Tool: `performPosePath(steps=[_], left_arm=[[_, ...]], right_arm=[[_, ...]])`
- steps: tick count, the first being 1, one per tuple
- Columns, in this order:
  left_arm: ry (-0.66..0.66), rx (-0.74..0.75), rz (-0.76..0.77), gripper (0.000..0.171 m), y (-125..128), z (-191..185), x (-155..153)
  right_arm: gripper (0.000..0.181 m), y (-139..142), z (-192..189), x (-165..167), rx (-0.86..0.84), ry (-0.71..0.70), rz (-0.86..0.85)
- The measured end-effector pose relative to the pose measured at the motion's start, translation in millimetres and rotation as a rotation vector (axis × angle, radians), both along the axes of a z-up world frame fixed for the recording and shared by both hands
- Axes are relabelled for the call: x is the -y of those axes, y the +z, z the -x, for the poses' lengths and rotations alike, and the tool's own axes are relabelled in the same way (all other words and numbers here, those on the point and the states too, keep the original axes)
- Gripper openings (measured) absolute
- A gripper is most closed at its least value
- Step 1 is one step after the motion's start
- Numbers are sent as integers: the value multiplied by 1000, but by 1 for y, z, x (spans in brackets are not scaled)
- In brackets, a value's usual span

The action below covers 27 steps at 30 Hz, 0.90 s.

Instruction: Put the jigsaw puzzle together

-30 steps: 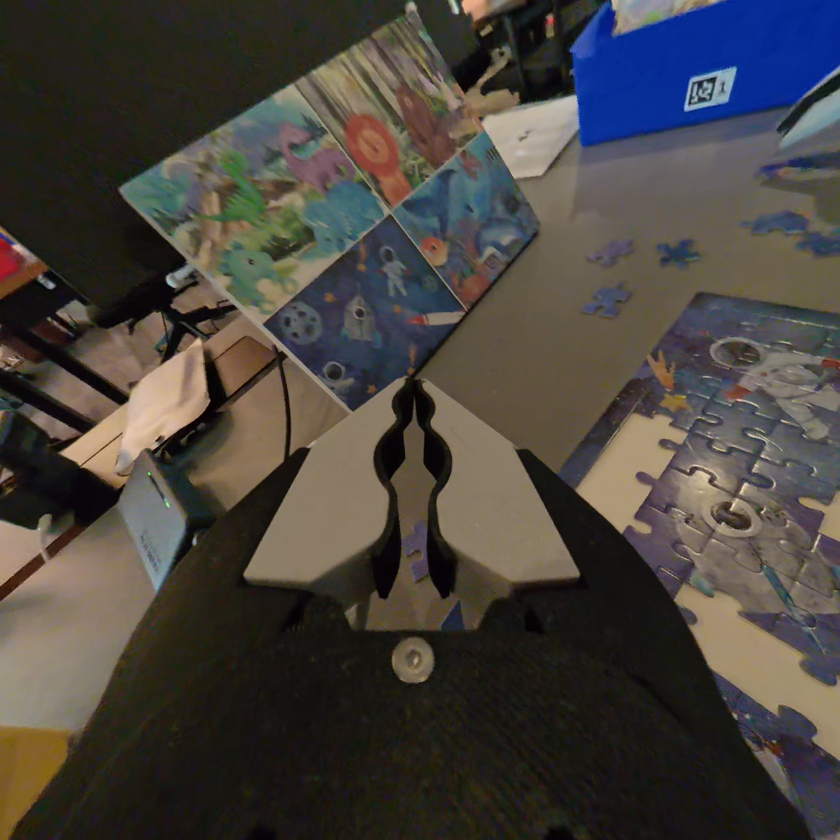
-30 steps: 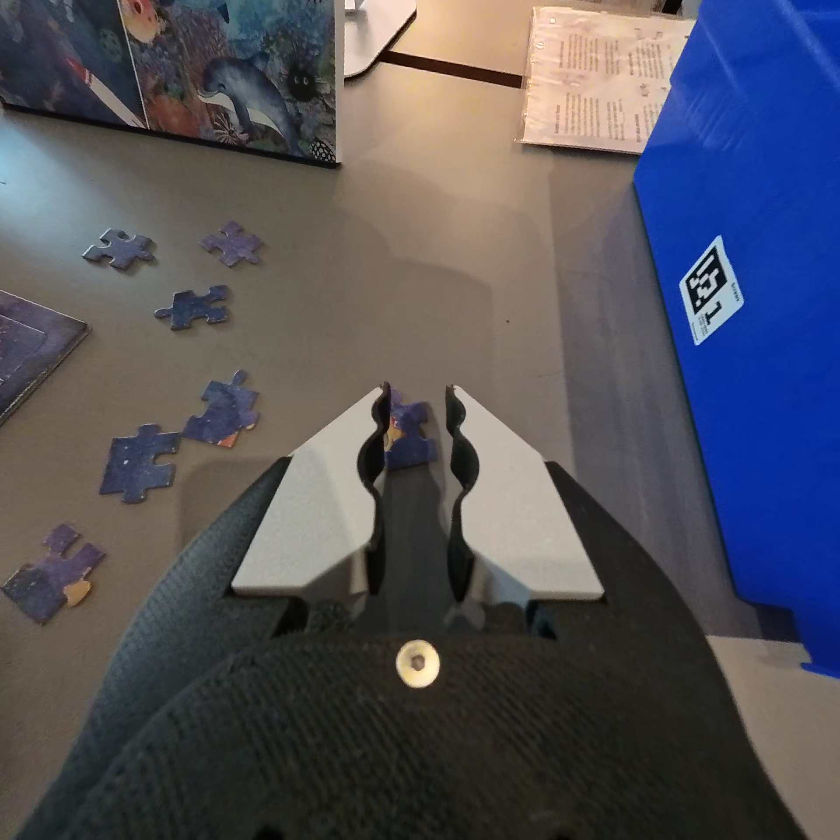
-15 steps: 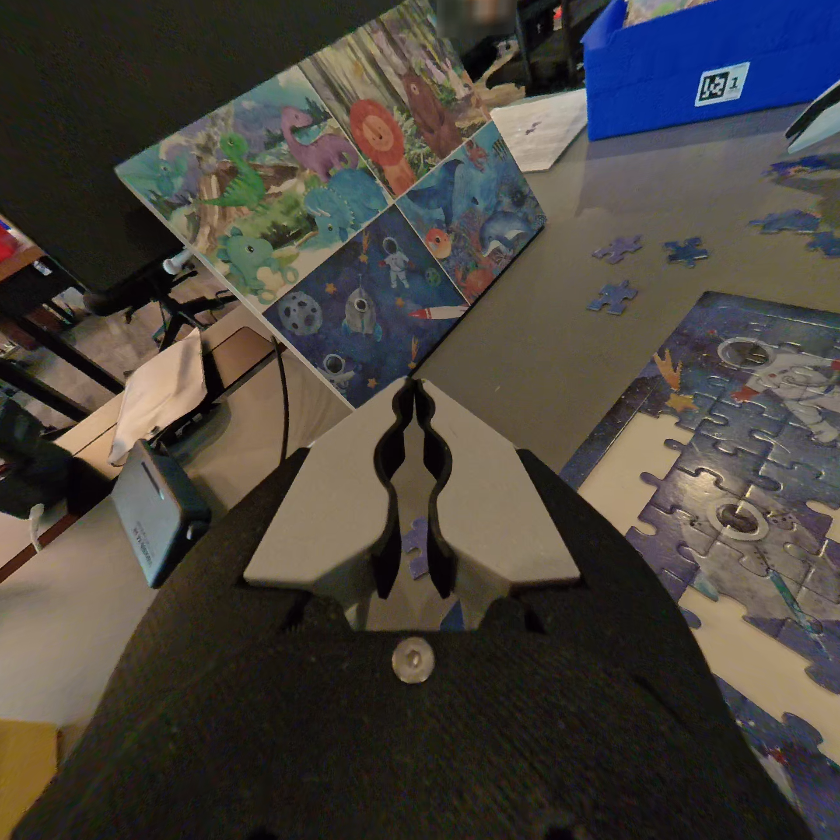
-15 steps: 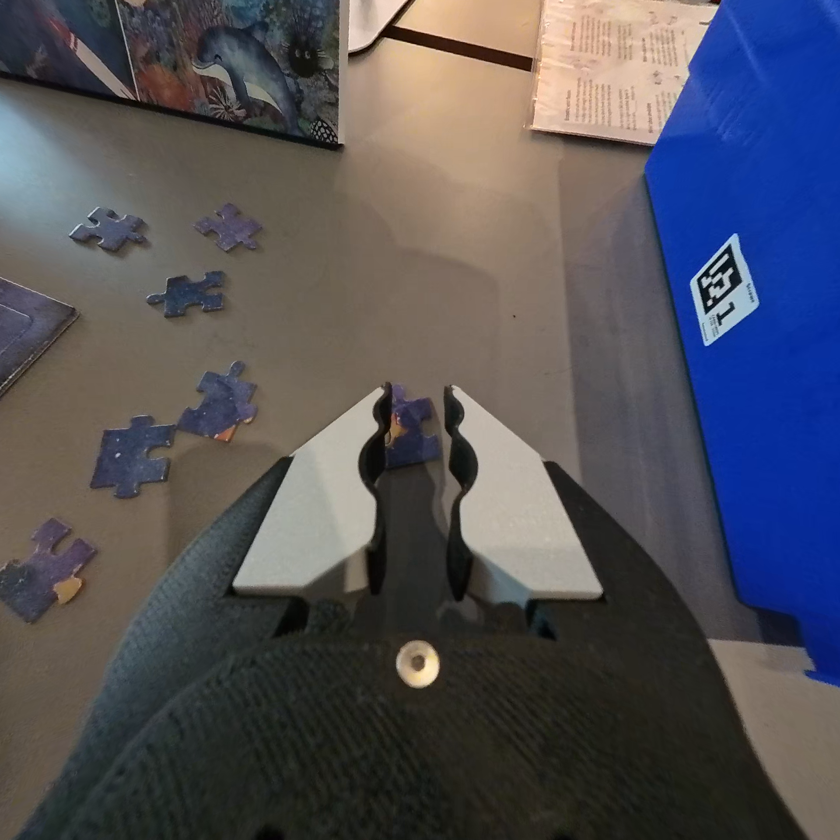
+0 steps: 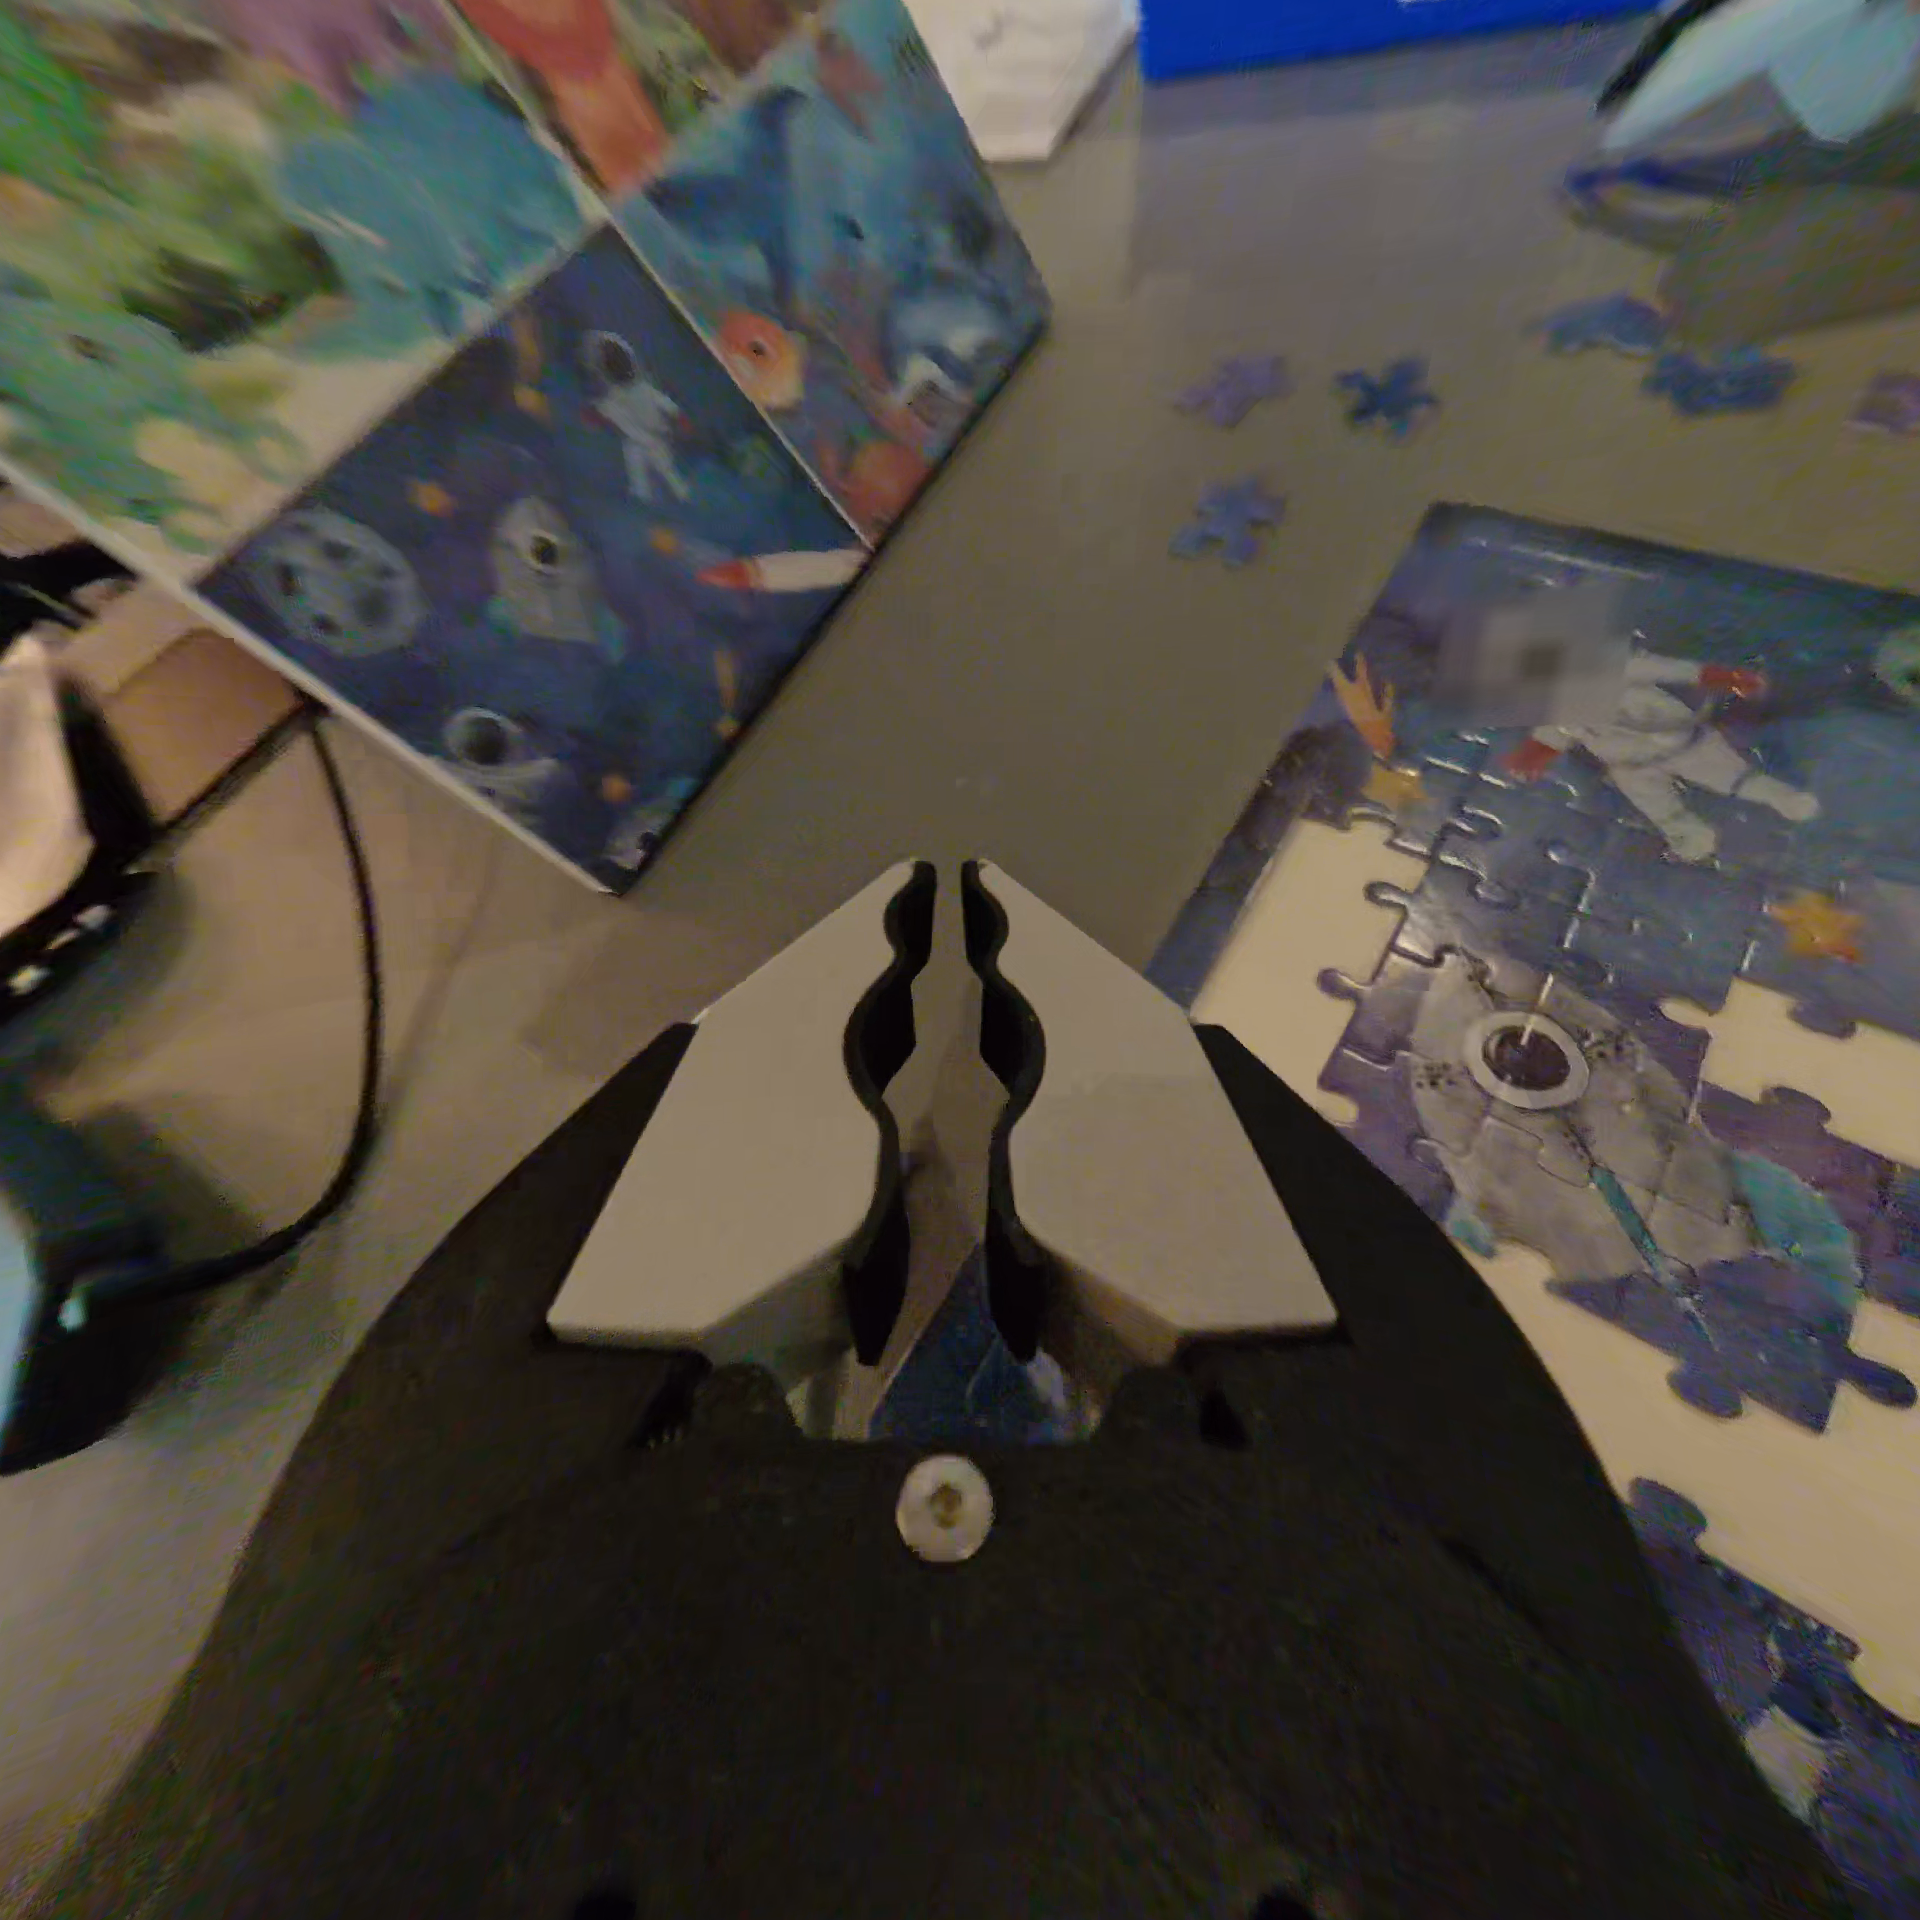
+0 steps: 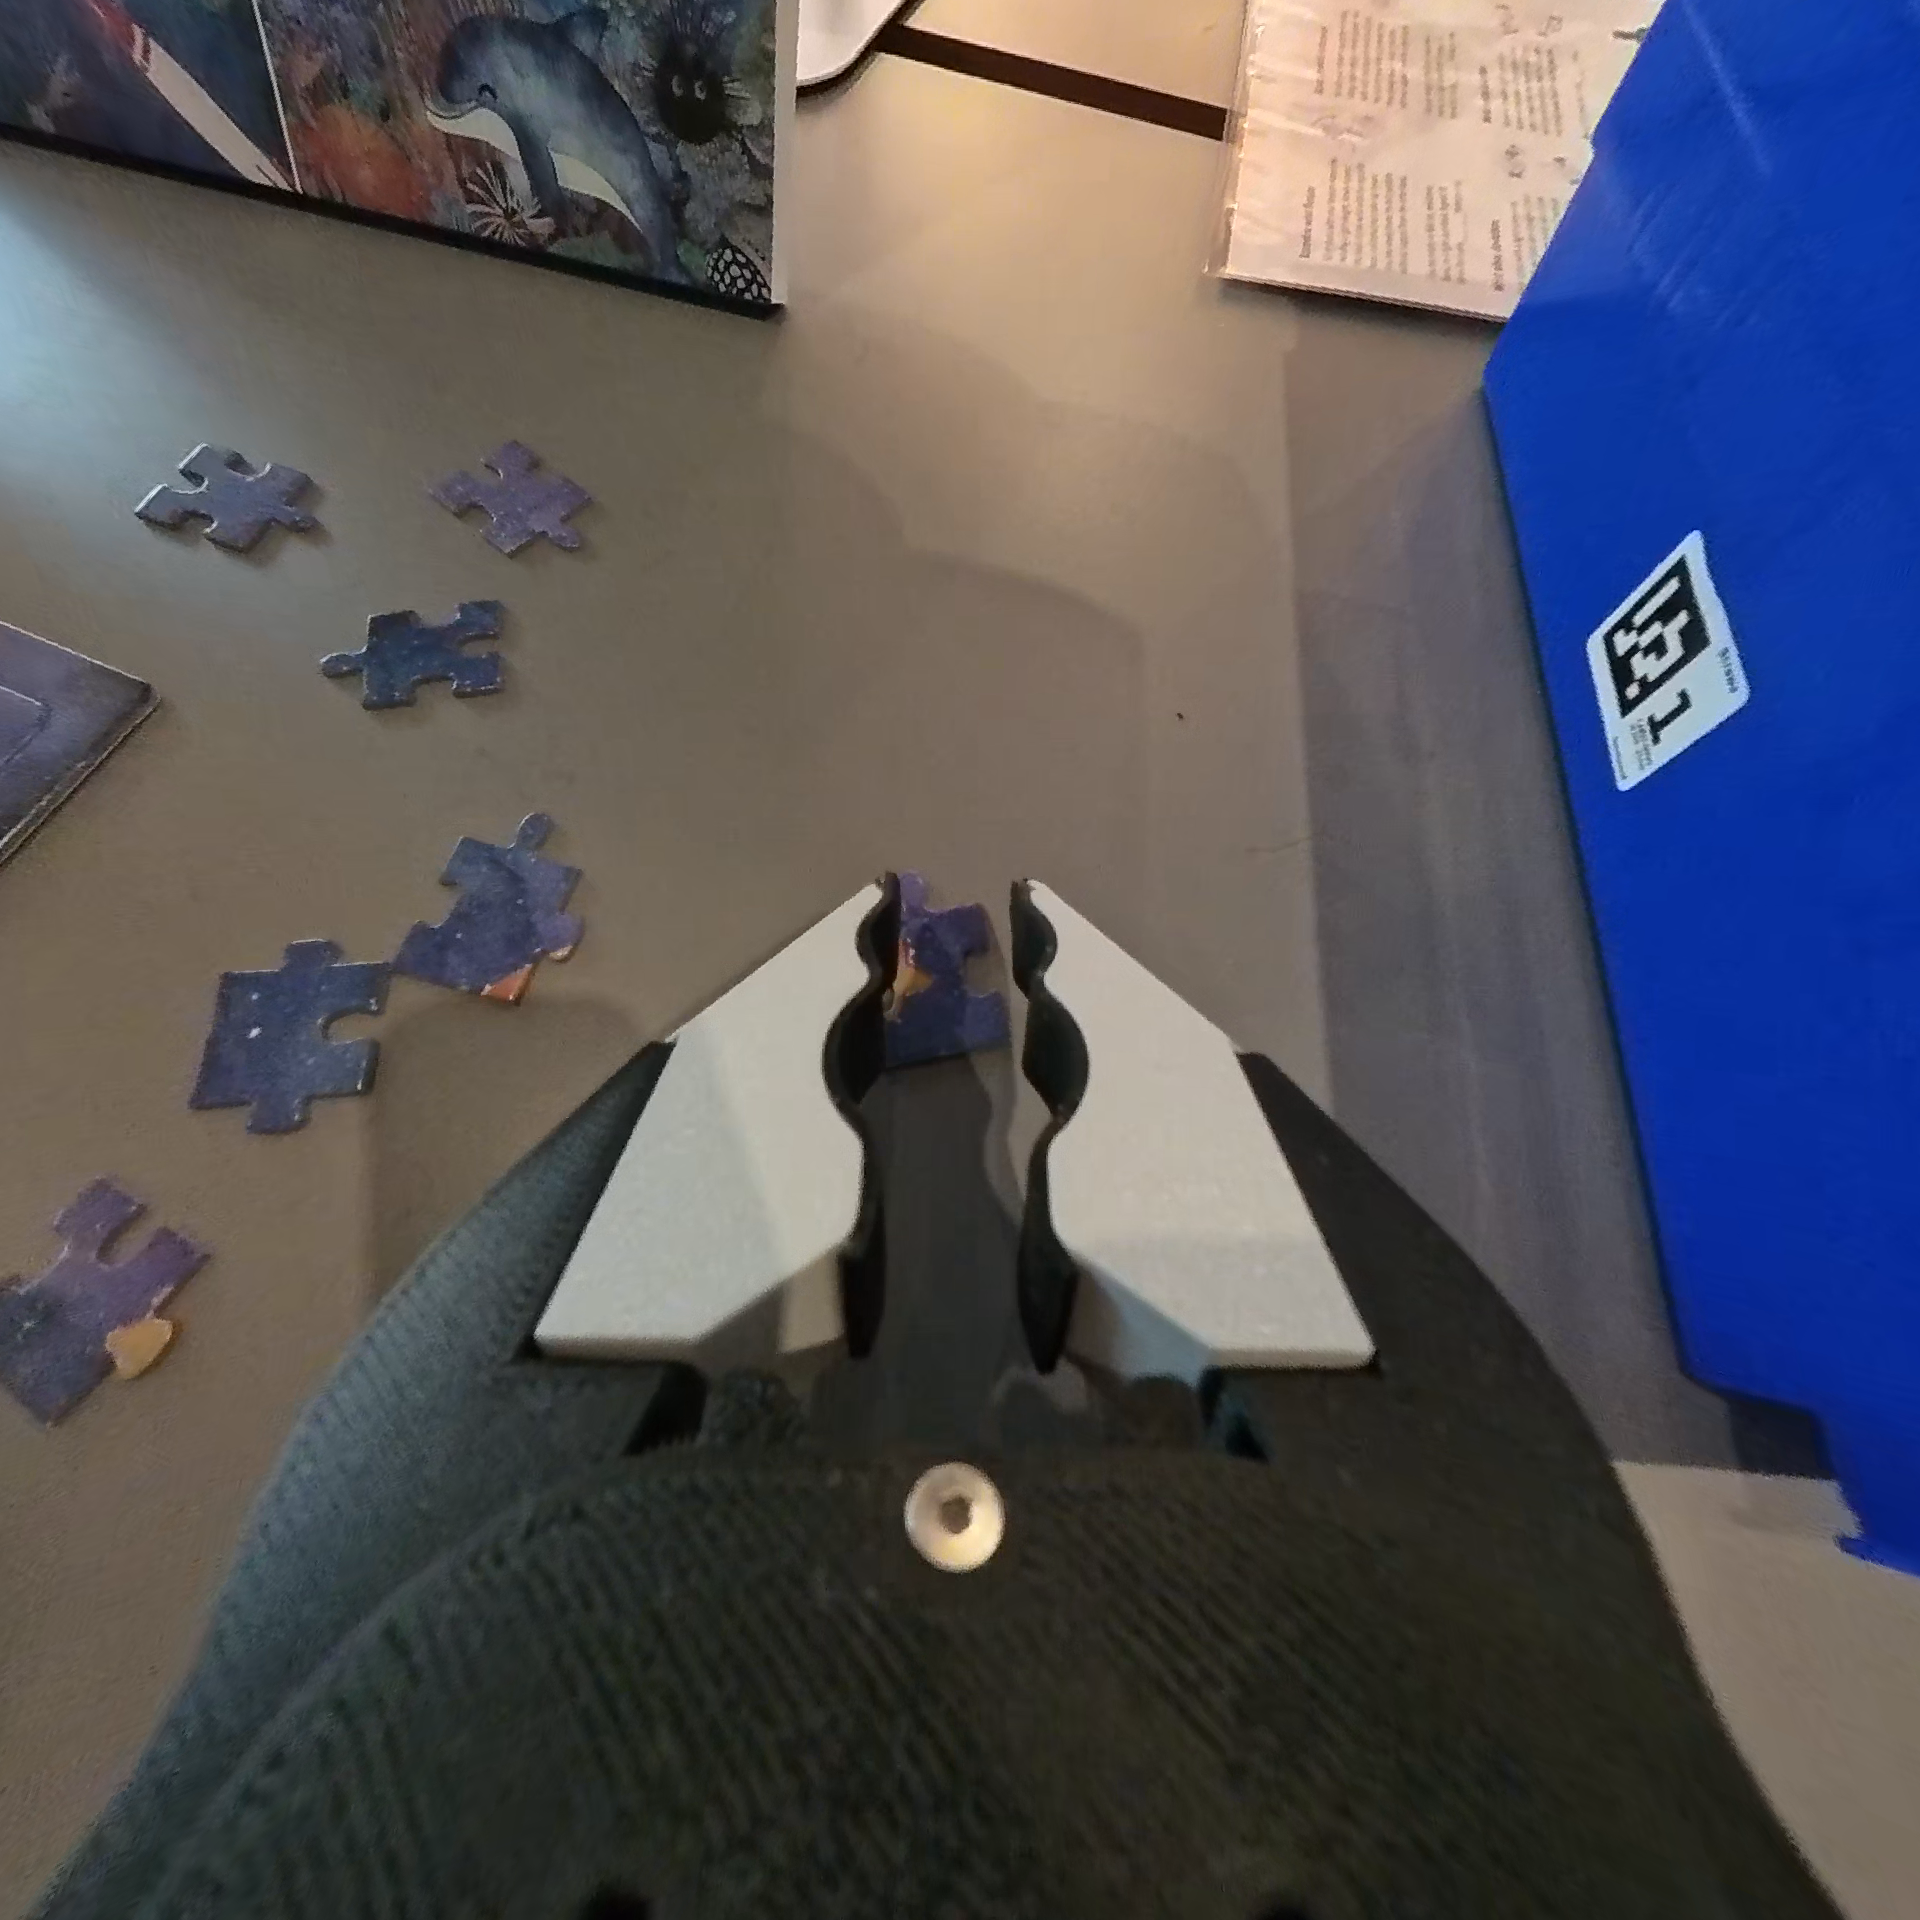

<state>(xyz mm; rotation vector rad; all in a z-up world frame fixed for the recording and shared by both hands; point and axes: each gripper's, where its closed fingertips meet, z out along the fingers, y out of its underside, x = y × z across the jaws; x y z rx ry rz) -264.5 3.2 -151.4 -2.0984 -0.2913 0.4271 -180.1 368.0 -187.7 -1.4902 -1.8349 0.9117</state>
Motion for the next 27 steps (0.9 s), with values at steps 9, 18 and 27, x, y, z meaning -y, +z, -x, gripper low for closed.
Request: performPosePath(steps=[9,18,27], left_arm=[[-173,120,126,0,-31,-31,-12],[-29,-80,150,0,-5,-2,11],[147,-67,-1,0,54,1,74]], right_arm=[[20,0,0,1,1,7,-5],[19,0,0,2,-2,9,-7],[19,-1,0,2,3,4,-8]])
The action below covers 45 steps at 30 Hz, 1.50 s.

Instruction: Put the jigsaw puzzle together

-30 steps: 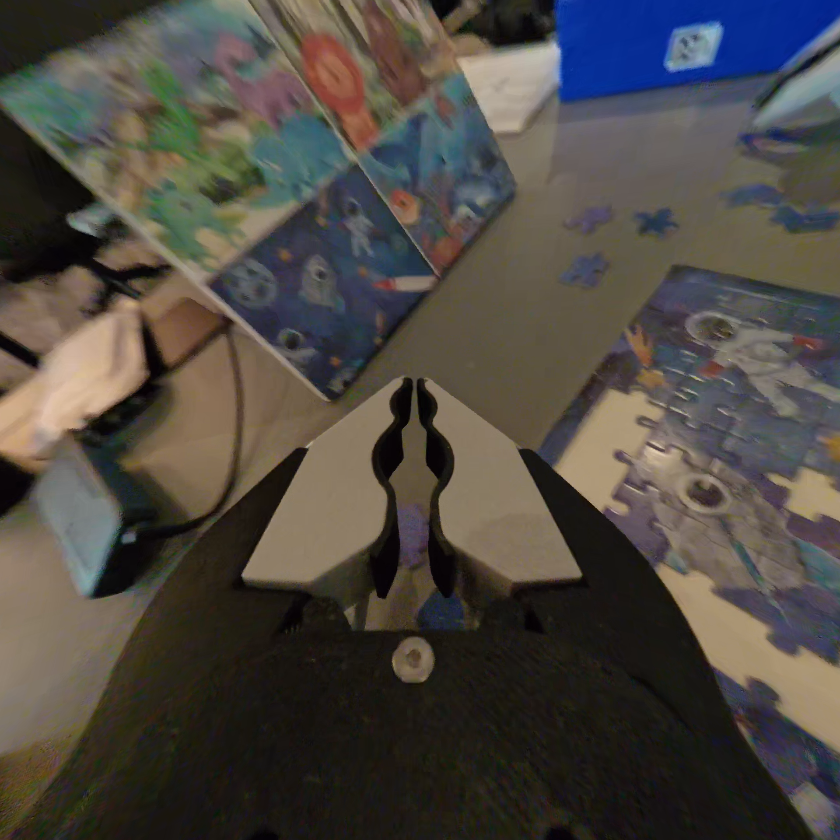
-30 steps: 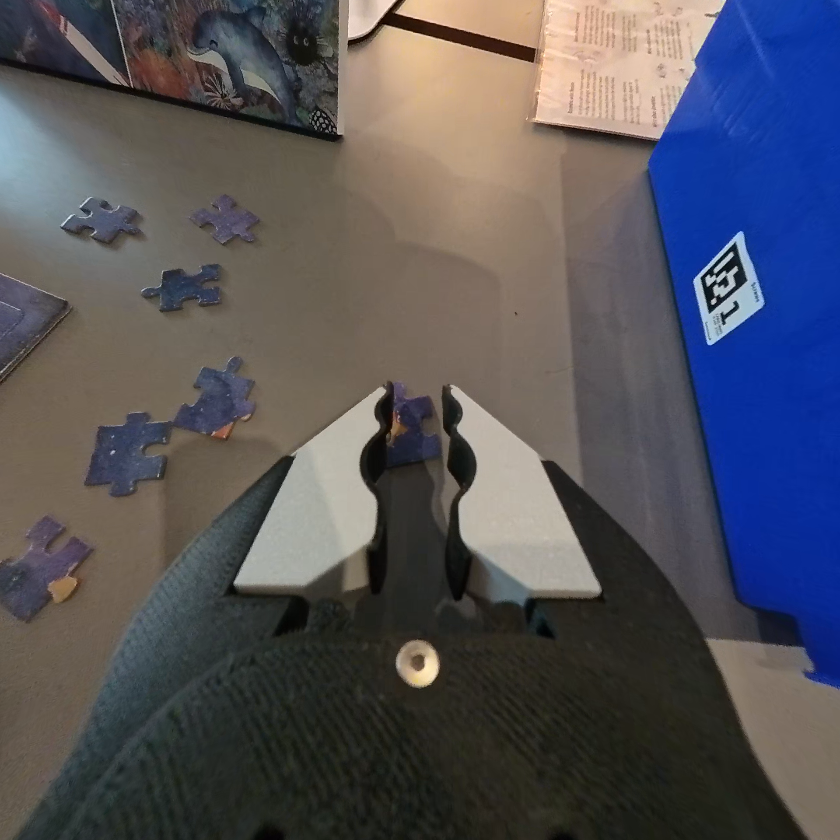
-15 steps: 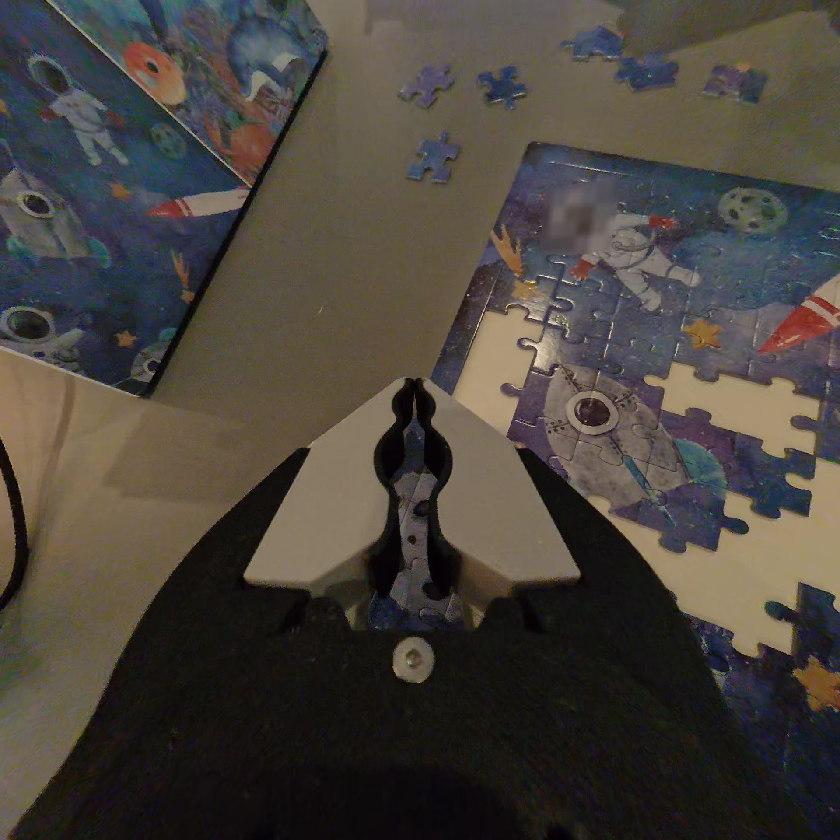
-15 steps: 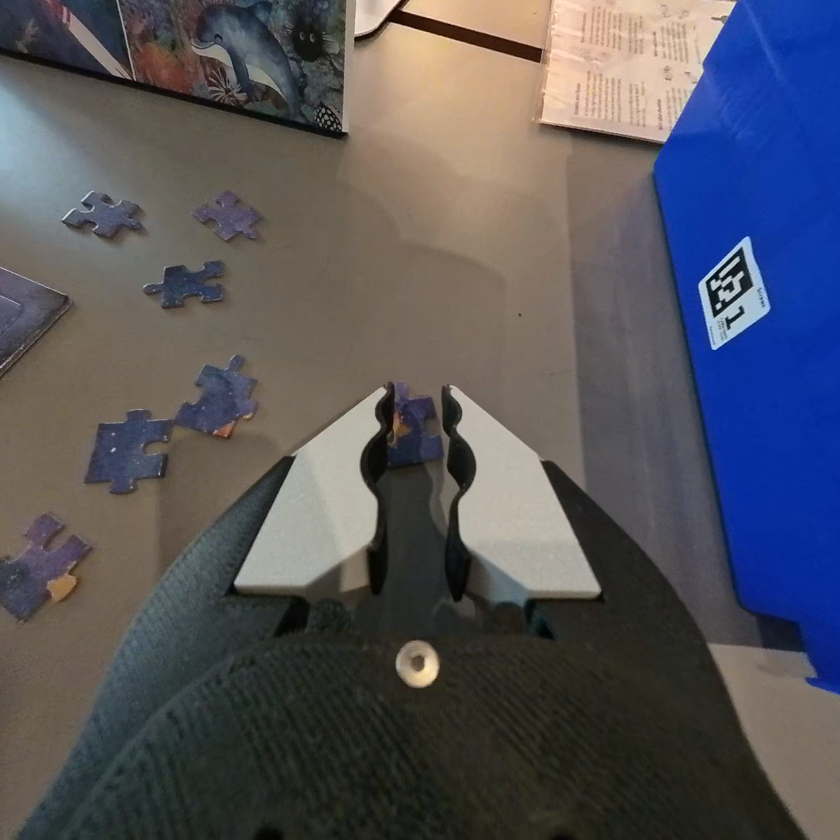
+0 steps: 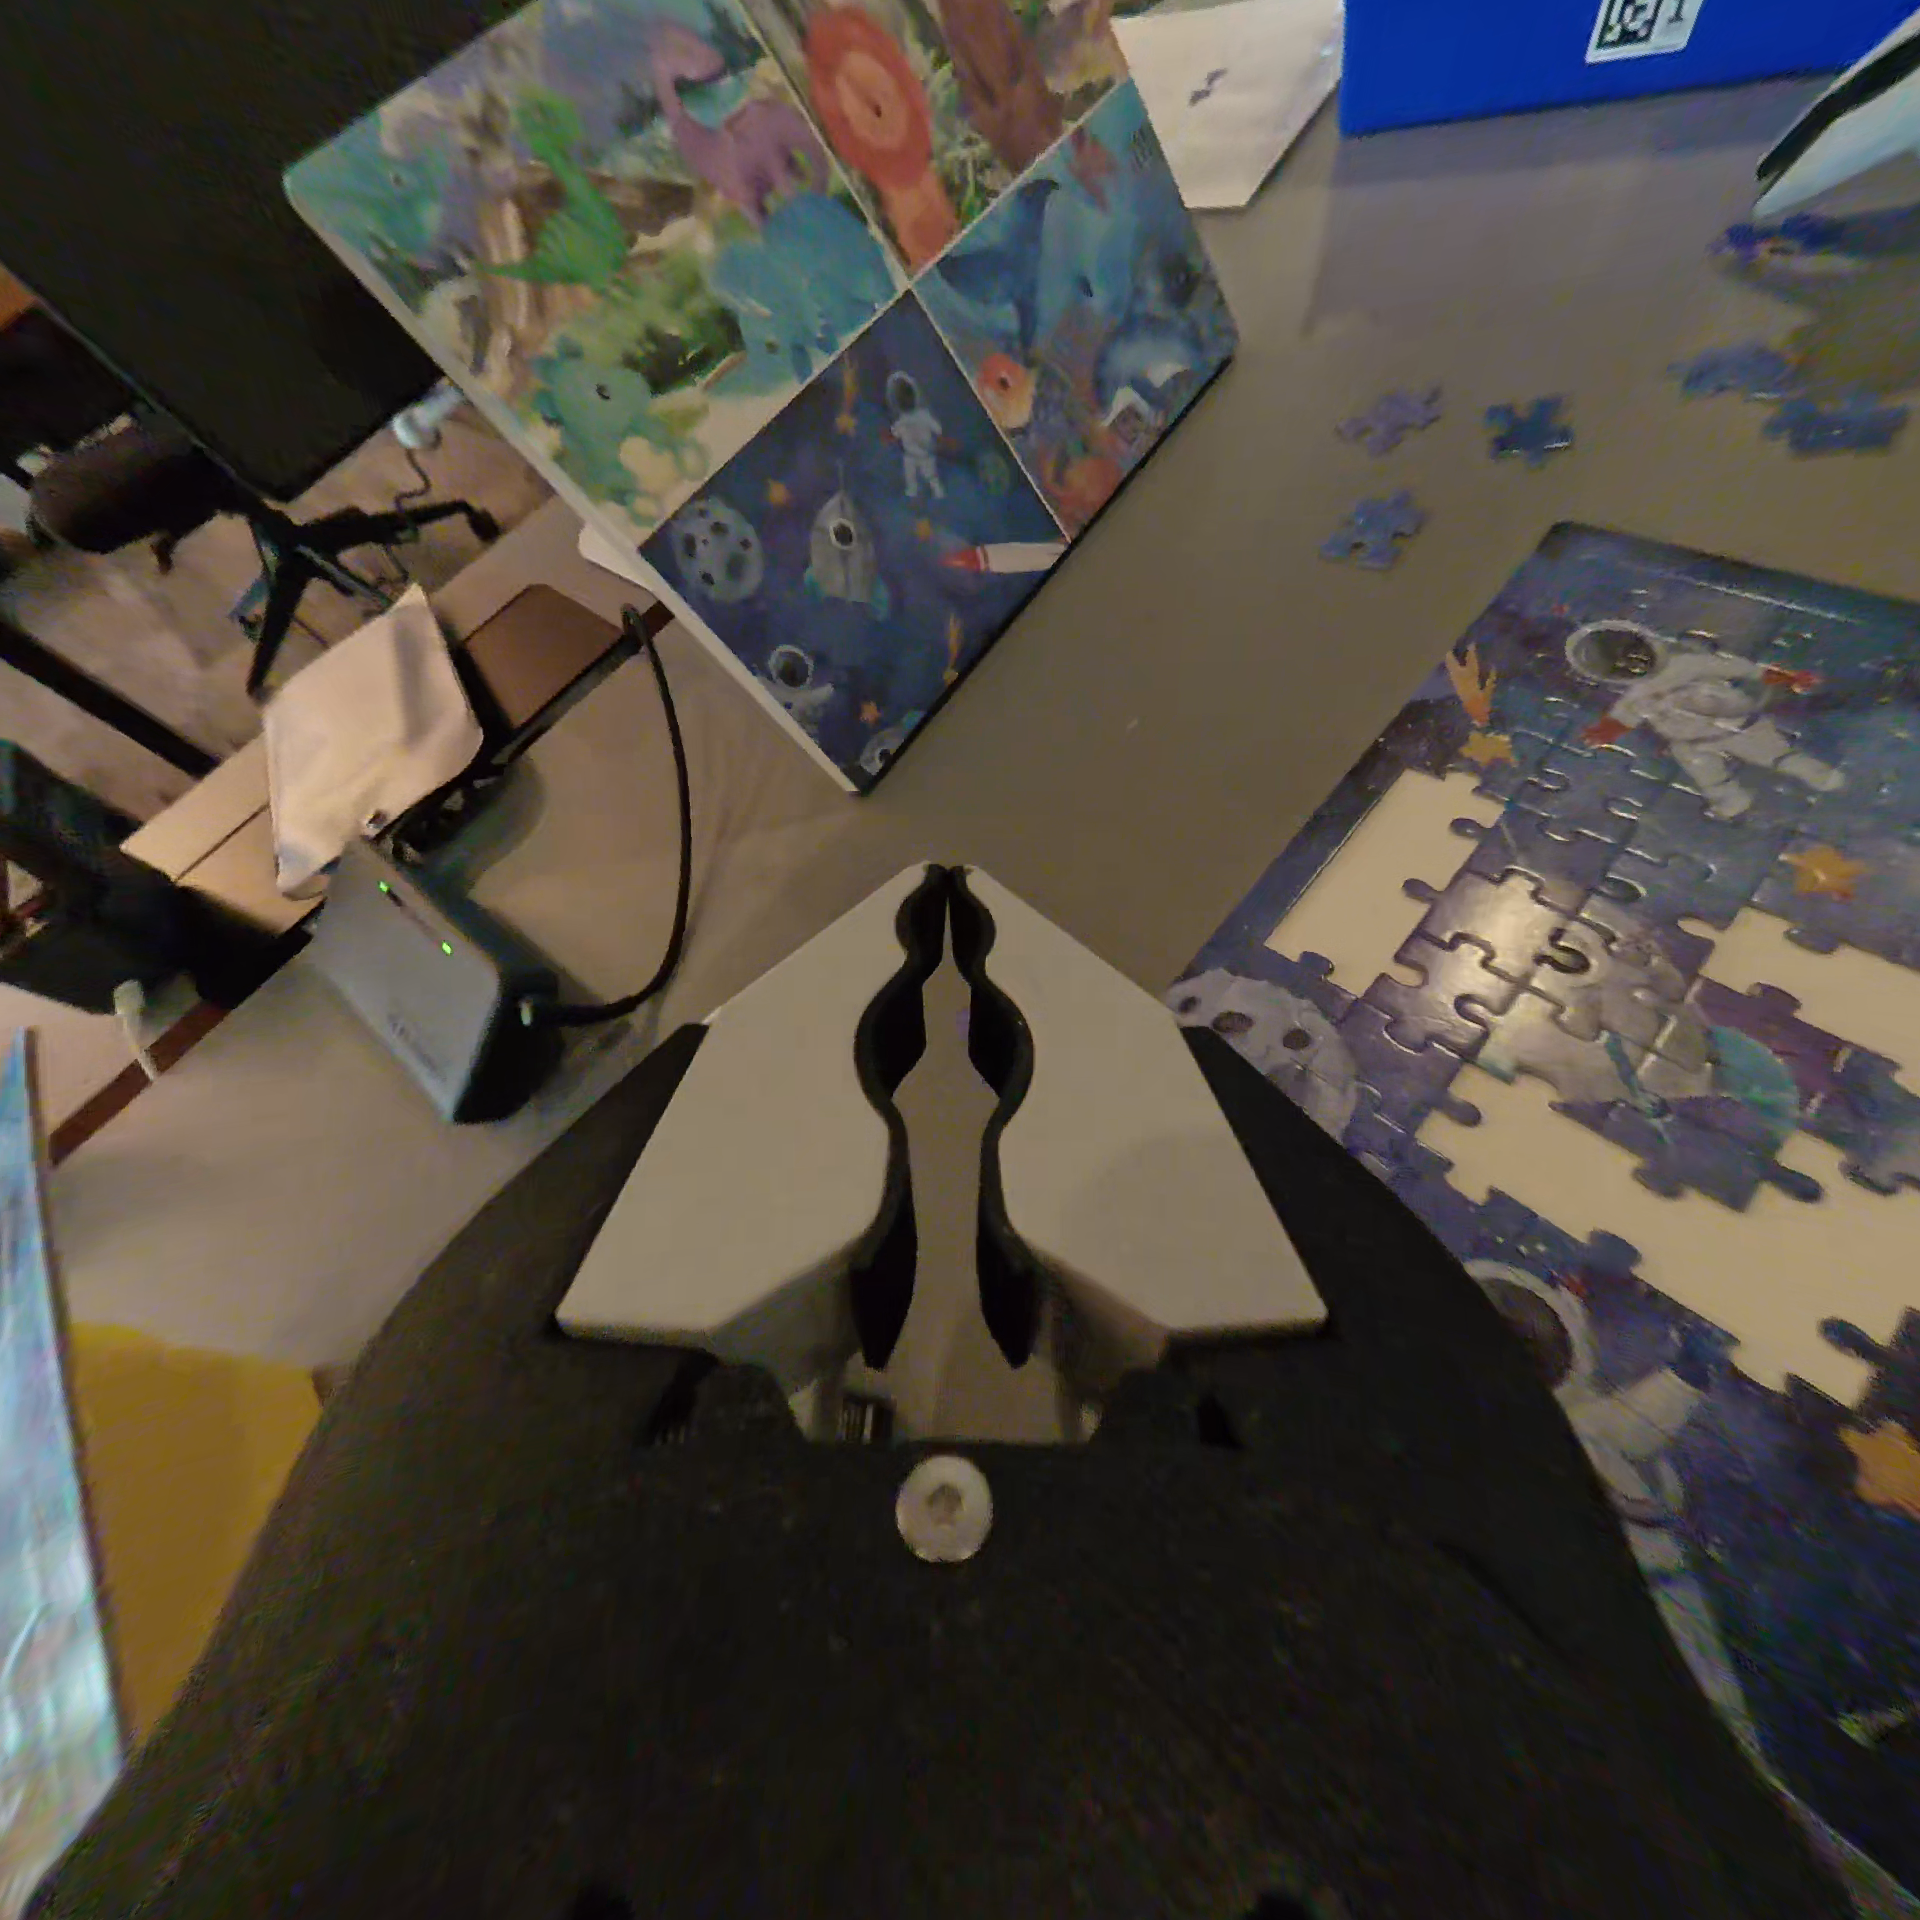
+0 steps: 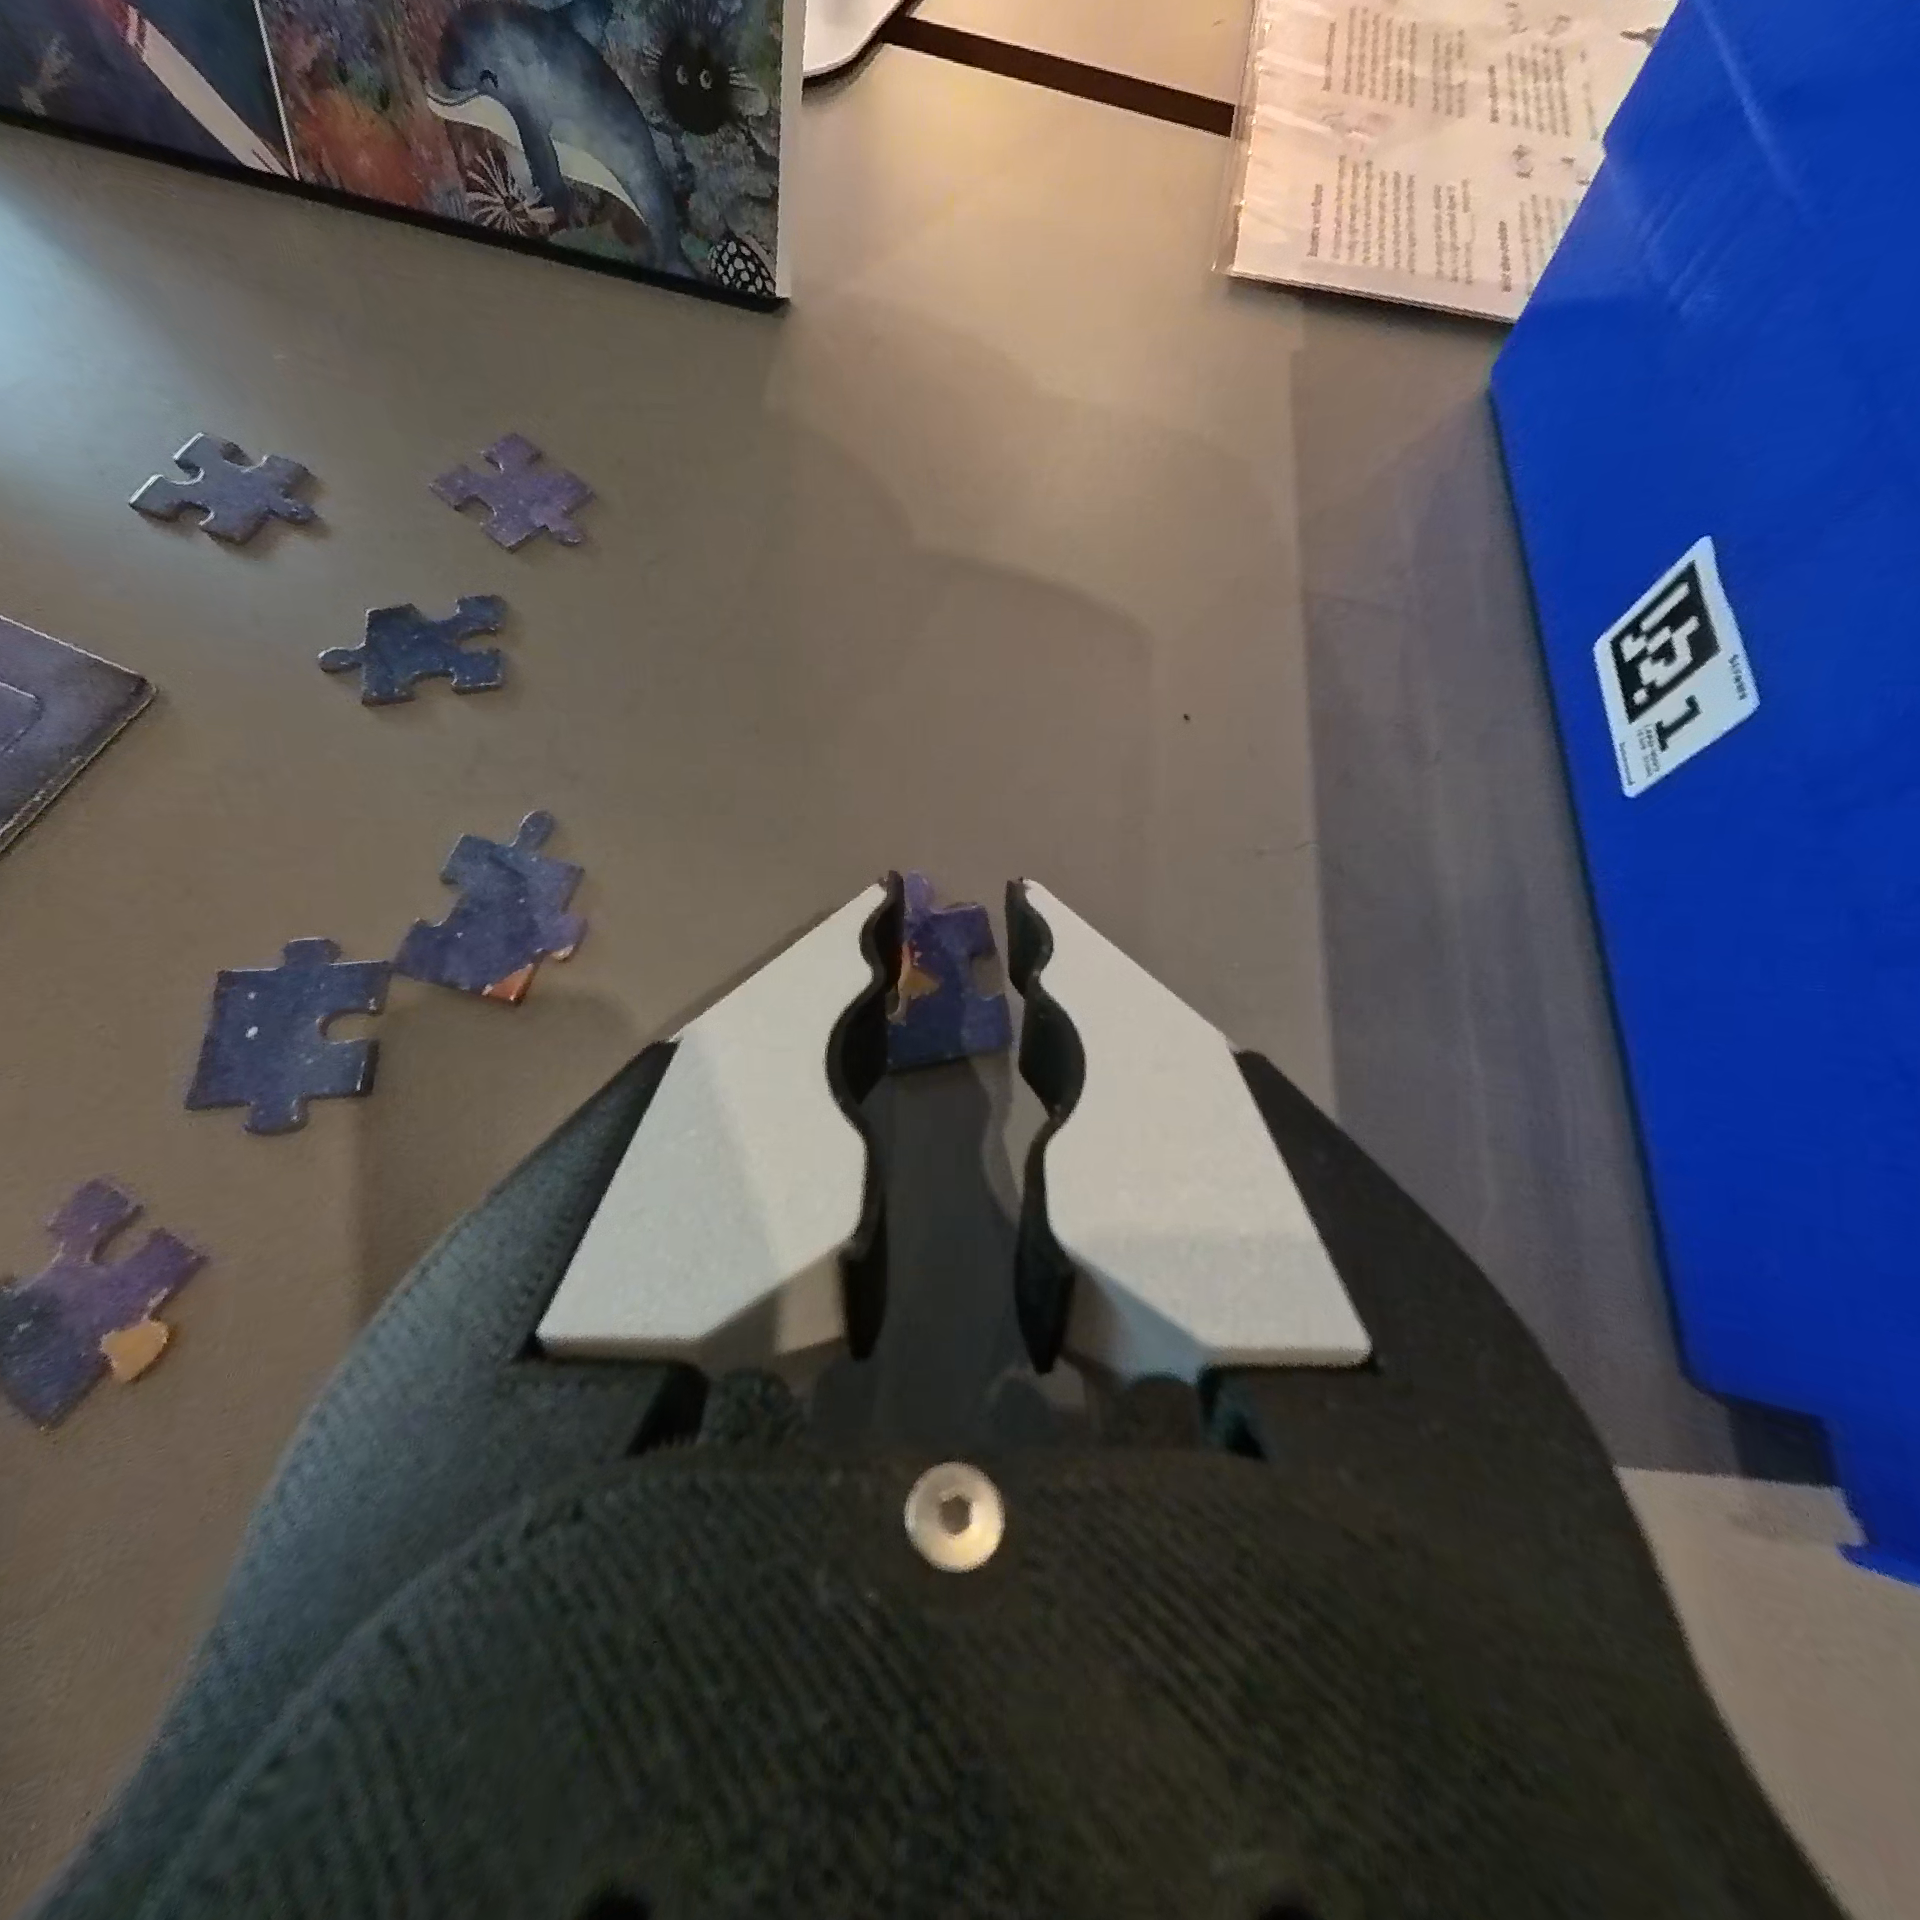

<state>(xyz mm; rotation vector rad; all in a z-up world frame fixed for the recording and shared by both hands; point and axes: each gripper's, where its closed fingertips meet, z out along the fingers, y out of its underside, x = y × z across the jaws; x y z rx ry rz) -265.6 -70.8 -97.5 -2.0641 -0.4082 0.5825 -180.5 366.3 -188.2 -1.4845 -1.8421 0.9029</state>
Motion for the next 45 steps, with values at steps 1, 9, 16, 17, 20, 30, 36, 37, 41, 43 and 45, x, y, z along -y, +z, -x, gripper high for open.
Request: performPosePath(steps=[1,9,16,17,20,30,36,37,41,43,45], left_arm=[[10,14,2,0,2,-3,3],[65,-39,-70,0,24,-37,14],[164,13,16,0,-21,-61,44],[172,39,24,2,-32,-64,47],[188,143,53,20,-66,-67,54],[327,420,18,39,-109,-55,66],[325,403,39,28,-108,-56,64],[324,400,42,28,-108,-56,63],[295,379,0,28,-99,-57,55],[281,340,-47,28,-85,-57,51],[249,289,-120,28,-65,-57,44]], right_arm=[[18,-1,0,0,4,-2,-3],[18,-6,0,-1,25,-13,-57],[18,-2,0,-3,1,-28,-59],[18,-1,0,-3,-3,-32,-54],[18,2,-1,-5,-18,-48,-39],[18,5,-2,-7,-33,-70,-28],[18,3,-1,-6,-22,-62,-41],[18,3,-1,-6,-21,-61,-41],[17,3,-1,-6,-25,-61,-42],[17,4,-1,-6,-33,-61,-40],[16,11,1,-2,-68,-50,-29]])
